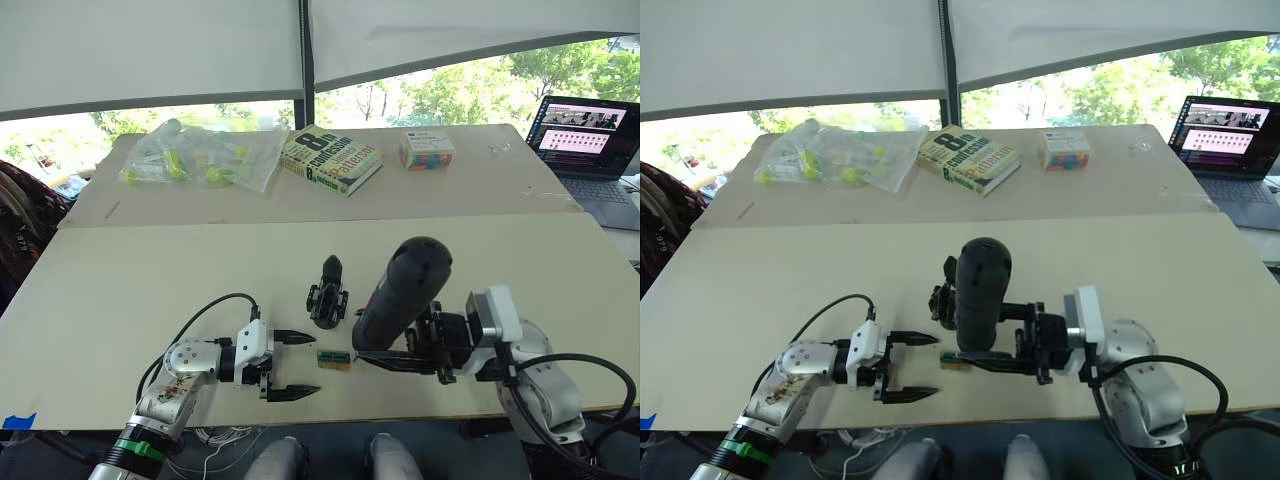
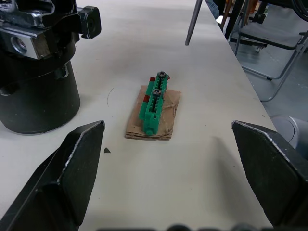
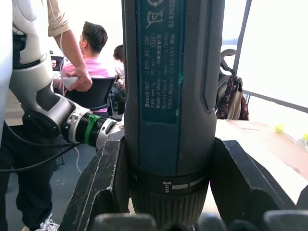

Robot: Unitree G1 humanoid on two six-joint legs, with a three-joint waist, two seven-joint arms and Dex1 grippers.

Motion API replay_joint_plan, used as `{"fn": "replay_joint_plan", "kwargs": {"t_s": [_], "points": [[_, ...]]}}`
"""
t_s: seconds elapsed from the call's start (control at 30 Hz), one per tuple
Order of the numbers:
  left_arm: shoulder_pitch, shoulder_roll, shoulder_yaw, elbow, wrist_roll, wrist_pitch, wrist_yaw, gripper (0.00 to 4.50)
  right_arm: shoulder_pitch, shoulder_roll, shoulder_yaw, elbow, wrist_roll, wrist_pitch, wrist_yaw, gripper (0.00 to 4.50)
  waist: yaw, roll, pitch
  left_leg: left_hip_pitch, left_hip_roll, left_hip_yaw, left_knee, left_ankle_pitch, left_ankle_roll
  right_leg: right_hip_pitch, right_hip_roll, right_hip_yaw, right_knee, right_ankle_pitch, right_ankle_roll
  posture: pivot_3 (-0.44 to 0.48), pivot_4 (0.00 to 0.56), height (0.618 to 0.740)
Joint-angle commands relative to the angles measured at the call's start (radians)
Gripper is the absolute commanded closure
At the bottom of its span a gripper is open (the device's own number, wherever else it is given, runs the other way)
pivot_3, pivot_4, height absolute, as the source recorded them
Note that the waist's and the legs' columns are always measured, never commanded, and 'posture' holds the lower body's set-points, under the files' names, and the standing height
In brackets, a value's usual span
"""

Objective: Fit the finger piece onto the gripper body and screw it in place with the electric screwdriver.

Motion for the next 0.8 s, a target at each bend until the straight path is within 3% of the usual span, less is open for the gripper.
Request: {"fn": "replay_joint_plan", "kwargs": {"t_s": [0.03, 0.23, 0.8], "points": [[-0.002, -0.007, 0.003, -0.003, -0.009, -0.012, 0.009, 0.00, -0.067, 0.028, 0.027, 0.026, 0.002, -0.035, -0.016, 2.59, -0.002, 0.000, 0.000, 0.000, 0.000, 0.000, 0.000, 0.000, 0.000, 0.000, 0.000, 0.000, 0.000, 0.000, 0.000, 0.000, 0.150, 0.740], [0.002, -0.011, 0.006, -0.006, -0.014, -0.009, 0.015, 0.00, -0.170, 0.062, 0.077, 0.121, -0.044, -0.035, -0.036, 2.59, -0.008, 0.000, 0.000, 0.001, 0.002, 0.002, 0.000, 0.000, 0.000, 0.000, 0.002, 0.001, 0.000, 0.001, -0.001, 0.000, 0.150, 0.740], [0.019, -0.009, 0.007, -0.014, -0.018, -0.006, 0.030, 0.00, -0.166, -0.010, 0.072, 0.054, 0.036, 0.055, -0.055, 2.59, -0.008, 0.000, 0.000, 0.001, 0.002, 0.002, 0.000, 0.000, 0.000, 0.000, 0.002, 0.002, -0.001, 0.002, -0.001, 0.000, 0.150, 0.740]]}}
